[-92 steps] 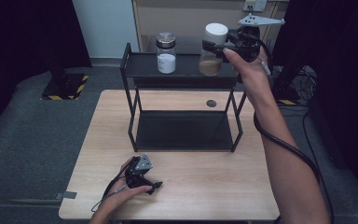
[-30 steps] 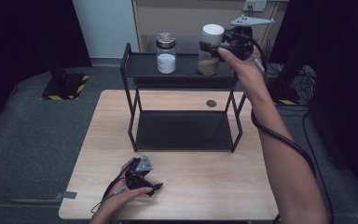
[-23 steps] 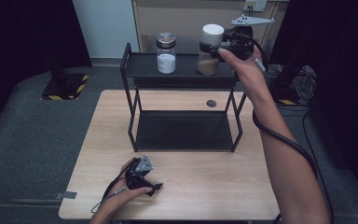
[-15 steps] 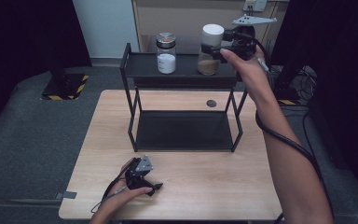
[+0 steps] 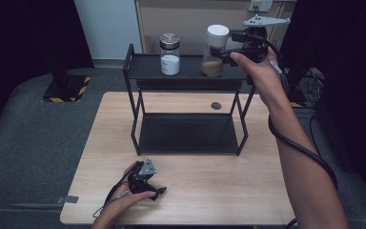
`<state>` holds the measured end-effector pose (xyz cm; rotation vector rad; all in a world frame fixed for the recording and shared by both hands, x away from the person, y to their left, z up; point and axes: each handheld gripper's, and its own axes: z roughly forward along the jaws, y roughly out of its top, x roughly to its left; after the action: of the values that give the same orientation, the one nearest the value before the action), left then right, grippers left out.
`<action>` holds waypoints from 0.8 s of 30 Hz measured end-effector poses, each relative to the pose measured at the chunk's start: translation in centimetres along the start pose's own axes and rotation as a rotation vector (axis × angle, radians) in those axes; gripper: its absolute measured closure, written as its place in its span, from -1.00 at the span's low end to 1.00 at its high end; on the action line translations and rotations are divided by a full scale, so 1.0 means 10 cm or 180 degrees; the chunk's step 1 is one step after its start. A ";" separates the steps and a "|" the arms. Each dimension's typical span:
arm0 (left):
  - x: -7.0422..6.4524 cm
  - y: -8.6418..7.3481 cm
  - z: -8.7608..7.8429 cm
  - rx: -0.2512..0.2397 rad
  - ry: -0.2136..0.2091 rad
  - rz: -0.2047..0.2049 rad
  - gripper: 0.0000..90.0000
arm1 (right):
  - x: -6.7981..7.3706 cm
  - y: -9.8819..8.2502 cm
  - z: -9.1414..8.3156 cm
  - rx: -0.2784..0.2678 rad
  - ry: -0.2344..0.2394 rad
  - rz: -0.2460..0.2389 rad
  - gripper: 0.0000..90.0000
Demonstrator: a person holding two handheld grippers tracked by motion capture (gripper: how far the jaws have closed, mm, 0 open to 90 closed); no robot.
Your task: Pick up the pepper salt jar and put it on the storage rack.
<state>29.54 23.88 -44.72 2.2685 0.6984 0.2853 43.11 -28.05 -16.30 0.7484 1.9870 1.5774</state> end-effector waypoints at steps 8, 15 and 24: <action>0.00 0.00 0.00 -0.0001 0.0000 -0.0001 -1.00 | 0.06 -0.01 -0.11 0.0006 -0.0039 0.0007 -0.94; 0.00 0.00 0.00 0.0000 -0.0001 -0.0001 -1.00 | 0.11 -0.05 -0.21 0.0034 -0.0018 -0.0034 -0.94; 0.00 0.00 0.00 -0.0001 -0.0001 -0.0001 -1.00 | 0.21 -0.11 -0.34 0.0089 0.0038 -0.0104 -0.95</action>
<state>29.55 23.88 -44.73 2.2681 0.6985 0.2847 39.15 -29.20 -16.77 0.7154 2.0235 1.5417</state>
